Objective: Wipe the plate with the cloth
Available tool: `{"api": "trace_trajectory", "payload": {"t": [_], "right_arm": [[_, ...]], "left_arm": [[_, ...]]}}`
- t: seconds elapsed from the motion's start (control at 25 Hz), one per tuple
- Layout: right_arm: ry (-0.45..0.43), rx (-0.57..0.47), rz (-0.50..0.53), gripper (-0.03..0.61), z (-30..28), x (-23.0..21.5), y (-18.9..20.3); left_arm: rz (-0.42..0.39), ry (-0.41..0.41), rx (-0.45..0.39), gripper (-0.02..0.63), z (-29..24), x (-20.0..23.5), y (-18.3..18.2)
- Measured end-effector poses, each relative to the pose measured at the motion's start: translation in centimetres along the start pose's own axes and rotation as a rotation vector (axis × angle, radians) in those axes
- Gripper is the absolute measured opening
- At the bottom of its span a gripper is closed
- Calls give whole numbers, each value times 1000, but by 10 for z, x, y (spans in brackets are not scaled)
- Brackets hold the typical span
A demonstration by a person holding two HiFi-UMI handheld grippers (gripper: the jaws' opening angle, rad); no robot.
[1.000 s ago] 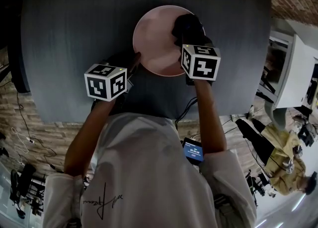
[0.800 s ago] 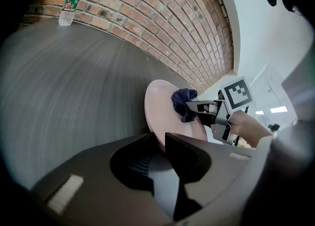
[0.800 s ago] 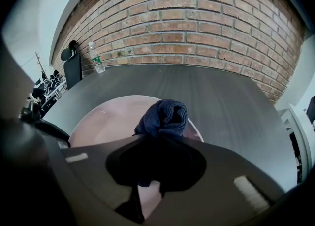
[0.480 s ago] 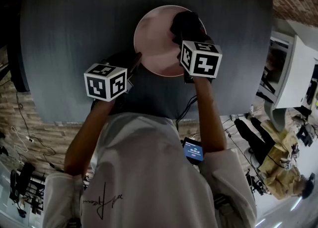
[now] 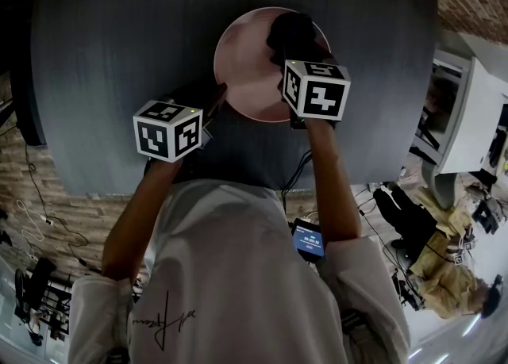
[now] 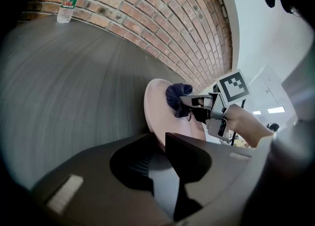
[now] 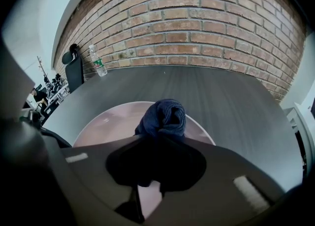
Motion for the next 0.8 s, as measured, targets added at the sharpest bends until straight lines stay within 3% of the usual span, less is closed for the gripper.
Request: {"api": "trace_trajectory", "payload": {"t": [0.8], "right_arm": [[-24,-10,45,66,-5,26,-9]], "left_arm": [[5,16,3,94,3,4,0]]}}
Point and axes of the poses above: the fingertips, and each gripper's own axes: z backward along the fingers, x to its left, y out of its underside, the point moved 9 cm from there along z, backward along the fingers, and after that the axes turned 10 degrees about y, right-handed, at the moved point
